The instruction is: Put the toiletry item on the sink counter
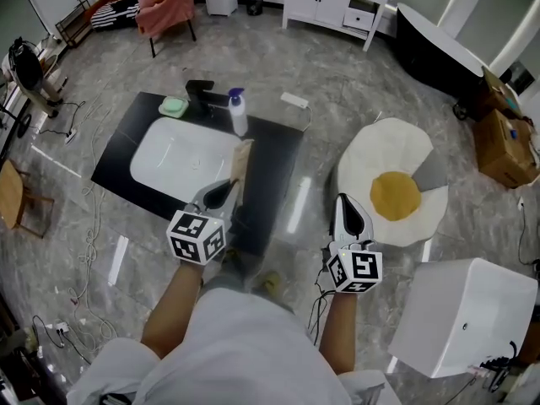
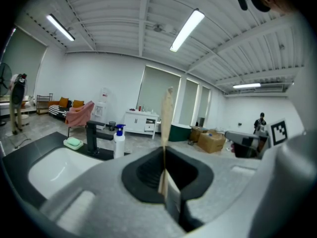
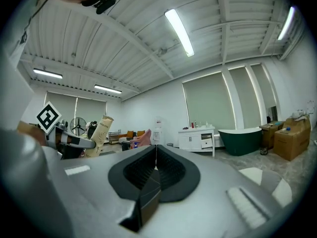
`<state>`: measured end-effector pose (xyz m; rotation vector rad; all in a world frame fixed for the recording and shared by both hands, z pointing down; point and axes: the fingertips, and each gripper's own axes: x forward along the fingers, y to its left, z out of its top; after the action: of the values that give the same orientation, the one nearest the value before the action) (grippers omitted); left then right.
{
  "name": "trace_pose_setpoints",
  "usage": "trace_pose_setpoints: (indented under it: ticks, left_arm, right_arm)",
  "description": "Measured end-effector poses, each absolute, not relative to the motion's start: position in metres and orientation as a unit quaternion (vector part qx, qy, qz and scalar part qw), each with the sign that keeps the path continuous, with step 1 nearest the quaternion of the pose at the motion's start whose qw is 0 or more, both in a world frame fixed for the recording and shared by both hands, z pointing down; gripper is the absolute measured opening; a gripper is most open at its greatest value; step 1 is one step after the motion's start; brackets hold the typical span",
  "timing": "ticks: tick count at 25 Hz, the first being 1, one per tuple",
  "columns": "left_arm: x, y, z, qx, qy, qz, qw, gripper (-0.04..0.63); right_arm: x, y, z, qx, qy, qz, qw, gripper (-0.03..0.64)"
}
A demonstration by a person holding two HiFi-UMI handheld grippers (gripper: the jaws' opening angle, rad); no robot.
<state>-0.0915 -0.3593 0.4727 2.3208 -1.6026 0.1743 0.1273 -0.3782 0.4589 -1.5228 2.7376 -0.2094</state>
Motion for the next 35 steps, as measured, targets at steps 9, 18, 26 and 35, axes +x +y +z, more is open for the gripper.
trace_pose_setpoints:
  ticks: [9, 18, 26, 35]
  left_arm:
    - [-0.103, -0.389, 0.517, 0.808, -0.551, 0.082, 0.194, 0.006]
    - [-0.107, -0.413, 0.567, 0.797, -0.54, 0.118, 0.243, 0.008]
    - [-0.106, -0.426, 0.624, 0.786, -0.52, 0.158, 0.296, 0.008]
    - [-0.093, -0.435, 0.672, 0.775, -0.5, 0.193, 0.336, 0.011]
  right_arm:
    - [0.119, -0.397, 0.463, -0.5, 0.864, -0.063, -0.002, 0.005]
    - [0.109, -0.41, 0.468, -0.506, 0.86, -0.064, -0.009, 0.005]
    - [0.112, -0.414, 0.478, -0.518, 0.853, -0.067, -0.024, 0.005]
    - [0.127, -0.415, 0.49, -0.535, 0.84, -0.075, -0.039, 0.005]
